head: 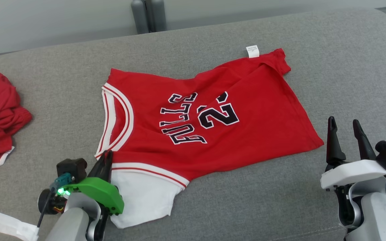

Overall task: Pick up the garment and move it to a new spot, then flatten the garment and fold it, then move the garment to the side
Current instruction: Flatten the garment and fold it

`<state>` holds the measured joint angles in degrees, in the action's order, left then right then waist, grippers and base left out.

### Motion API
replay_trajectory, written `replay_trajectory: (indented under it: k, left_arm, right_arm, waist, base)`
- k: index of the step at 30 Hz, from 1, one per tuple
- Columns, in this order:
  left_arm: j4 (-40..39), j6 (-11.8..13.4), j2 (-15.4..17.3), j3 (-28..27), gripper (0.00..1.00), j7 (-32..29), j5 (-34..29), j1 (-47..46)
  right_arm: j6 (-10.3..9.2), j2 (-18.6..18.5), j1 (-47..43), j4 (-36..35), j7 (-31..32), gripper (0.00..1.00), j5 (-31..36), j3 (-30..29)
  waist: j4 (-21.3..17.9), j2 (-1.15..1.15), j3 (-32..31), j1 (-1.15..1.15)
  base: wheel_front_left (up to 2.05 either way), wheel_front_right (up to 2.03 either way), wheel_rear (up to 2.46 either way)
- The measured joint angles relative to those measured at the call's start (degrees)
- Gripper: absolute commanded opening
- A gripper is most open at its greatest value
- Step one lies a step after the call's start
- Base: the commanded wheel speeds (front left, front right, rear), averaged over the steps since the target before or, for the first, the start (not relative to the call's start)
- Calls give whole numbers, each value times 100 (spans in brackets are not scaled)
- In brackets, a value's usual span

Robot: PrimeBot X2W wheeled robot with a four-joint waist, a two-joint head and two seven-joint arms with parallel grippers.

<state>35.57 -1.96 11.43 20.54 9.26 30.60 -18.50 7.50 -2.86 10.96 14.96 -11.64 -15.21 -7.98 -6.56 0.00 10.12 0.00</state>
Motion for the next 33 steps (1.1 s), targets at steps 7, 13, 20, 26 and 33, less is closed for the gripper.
replay_trajectory:
  k: [7,13,20,26,33]
  left_arm:
    - [138,67,52,-99,0,338,-159,-530]
    - [326,104,121,-175,0,495,-268,-934]
    - [416,97,69,-322,100,559,-296,-1031]
    - [-197,89,-79,-627,100,577,-491,-658]
    - [-1083,44,-379,-905,100,578,-711,197]
  right_arm:
    - [0,0,140,-5,-60,100,-51,47]
    - [0,1,260,18,-175,100,-75,-10]
    - [0,0,289,7,-296,100,-9,10]
    - [0,1,279,-159,-319,100,194,160]
    - [0,1,121,-296,-335,100,335,349]
  waist:
    - [-77,0,185,0]
    - [-167,0,323,0]
    - [-216,0,289,0]
    - [-120,0,89,0]
    - [99,0,-267,0]
  base:
    - [0,0,0]
    - [0,0,0]
    - [0,0,0]
    - [0,0,0]
    - [0,0,0]
